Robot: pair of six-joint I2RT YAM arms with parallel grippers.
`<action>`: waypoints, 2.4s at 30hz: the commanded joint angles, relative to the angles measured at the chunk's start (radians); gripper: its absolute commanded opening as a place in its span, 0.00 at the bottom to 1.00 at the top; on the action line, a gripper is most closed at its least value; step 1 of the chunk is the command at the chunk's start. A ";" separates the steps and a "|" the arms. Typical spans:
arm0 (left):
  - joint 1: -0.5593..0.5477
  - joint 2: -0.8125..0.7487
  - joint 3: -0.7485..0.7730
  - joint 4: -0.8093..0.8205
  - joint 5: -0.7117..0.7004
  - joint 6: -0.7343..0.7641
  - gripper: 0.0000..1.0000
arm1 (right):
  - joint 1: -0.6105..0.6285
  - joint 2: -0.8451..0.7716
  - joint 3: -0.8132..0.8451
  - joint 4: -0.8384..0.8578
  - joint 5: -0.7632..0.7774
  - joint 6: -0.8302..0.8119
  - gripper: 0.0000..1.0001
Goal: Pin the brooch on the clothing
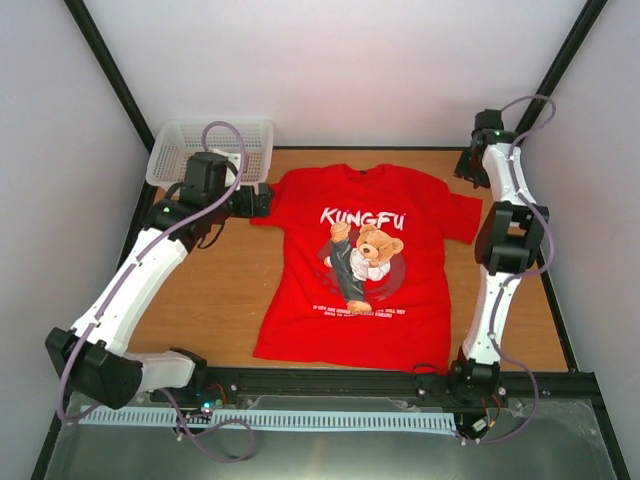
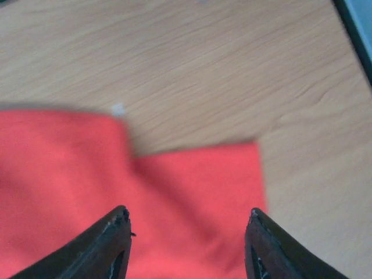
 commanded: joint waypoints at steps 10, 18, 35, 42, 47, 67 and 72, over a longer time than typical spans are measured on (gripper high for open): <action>0.007 0.043 0.048 0.004 0.036 0.028 1.00 | 0.397 -0.238 -0.282 0.043 -0.173 -0.122 0.80; 0.007 -0.012 0.012 -0.008 -0.018 0.057 1.00 | 0.571 -0.056 -0.083 -0.020 -0.116 -0.109 0.84; 0.045 0.017 0.026 -0.037 -0.041 0.045 1.00 | 0.604 0.270 0.190 -0.037 -0.014 -0.098 0.80; 0.065 0.057 0.068 -0.063 -0.030 0.019 1.00 | 0.577 0.336 0.331 -0.039 -0.036 -0.094 0.80; 0.065 0.090 0.083 -0.047 0.006 -0.024 1.00 | 0.563 0.260 0.347 0.038 -0.074 -0.133 0.84; 0.458 0.045 -0.204 0.073 0.130 -0.387 1.00 | 0.573 -0.654 -0.536 0.083 -0.411 -0.132 0.85; 0.510 0.106 -0.240 0.070 -0.015 -0.430 1.00 | 0.574 -0.703 -0.655 0.109 -0.489 -0.137 0.86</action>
